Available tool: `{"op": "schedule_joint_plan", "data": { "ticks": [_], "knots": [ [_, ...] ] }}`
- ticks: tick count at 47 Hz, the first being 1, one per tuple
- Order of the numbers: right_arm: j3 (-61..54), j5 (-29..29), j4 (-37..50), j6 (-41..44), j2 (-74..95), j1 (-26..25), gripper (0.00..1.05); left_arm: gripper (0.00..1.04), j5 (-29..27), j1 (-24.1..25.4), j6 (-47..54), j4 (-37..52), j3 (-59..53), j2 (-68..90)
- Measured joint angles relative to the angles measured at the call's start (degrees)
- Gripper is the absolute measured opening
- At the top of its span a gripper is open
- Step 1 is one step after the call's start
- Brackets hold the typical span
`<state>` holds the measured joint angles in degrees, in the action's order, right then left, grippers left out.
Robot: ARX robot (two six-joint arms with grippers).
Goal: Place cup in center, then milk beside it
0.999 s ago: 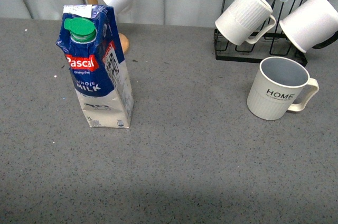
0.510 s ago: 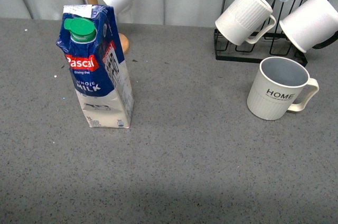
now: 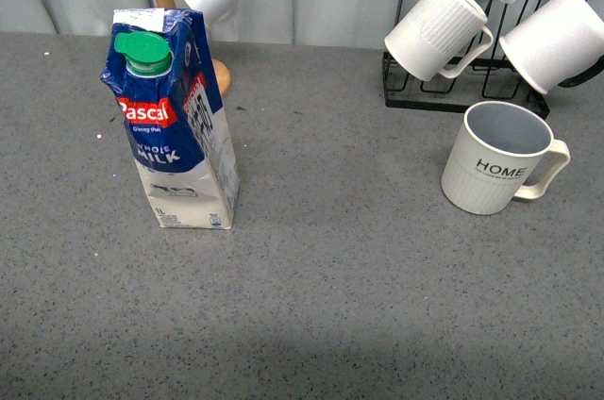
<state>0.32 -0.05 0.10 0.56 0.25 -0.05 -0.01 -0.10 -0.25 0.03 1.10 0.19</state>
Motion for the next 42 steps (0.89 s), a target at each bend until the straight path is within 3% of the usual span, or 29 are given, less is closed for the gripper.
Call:
{"op": "schedule_joint_plan", "data": {
  "ticks": [42],
  "knots": [
    [0.00,0.00,0.00,0.00,0.00,0.00,0.96,0.98,0.00,0.00,-0.02,0.00,0.00,0.00]
  ]
}}
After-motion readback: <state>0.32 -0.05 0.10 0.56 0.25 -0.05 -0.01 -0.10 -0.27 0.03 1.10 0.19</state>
